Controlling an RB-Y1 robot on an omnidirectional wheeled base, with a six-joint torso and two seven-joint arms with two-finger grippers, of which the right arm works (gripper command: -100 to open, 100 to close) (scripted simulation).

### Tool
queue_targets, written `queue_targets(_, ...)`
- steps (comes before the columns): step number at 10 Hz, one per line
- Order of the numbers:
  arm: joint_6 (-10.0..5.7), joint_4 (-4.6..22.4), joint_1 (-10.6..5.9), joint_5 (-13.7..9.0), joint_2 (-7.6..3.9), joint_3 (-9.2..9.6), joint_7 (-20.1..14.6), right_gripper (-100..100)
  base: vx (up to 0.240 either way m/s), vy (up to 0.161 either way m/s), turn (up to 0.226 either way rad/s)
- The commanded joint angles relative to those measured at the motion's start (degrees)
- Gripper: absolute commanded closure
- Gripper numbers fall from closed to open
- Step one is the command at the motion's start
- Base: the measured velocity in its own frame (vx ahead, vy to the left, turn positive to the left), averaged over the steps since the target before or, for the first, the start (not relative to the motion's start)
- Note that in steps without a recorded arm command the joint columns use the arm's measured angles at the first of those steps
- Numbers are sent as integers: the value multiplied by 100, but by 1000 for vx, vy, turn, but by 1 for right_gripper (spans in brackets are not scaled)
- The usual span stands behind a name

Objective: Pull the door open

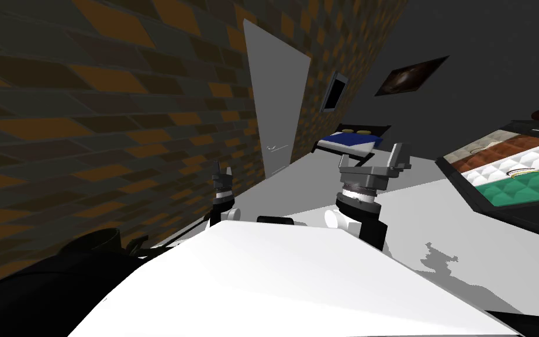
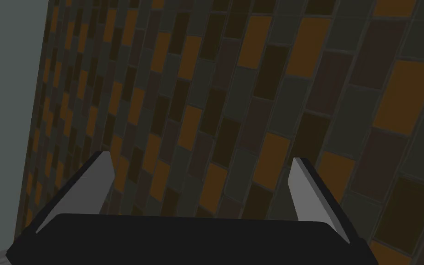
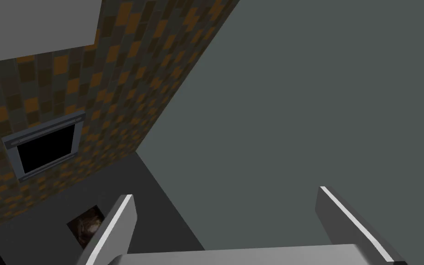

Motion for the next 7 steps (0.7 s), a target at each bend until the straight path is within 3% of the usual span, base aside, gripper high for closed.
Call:
queue_targets(1,-19,166,-74,3,-52,-3,6,-100,37,-6,70)
queue_targets(7,-112,983,-441,15,-258,-16,36,-100,93,-29,105)
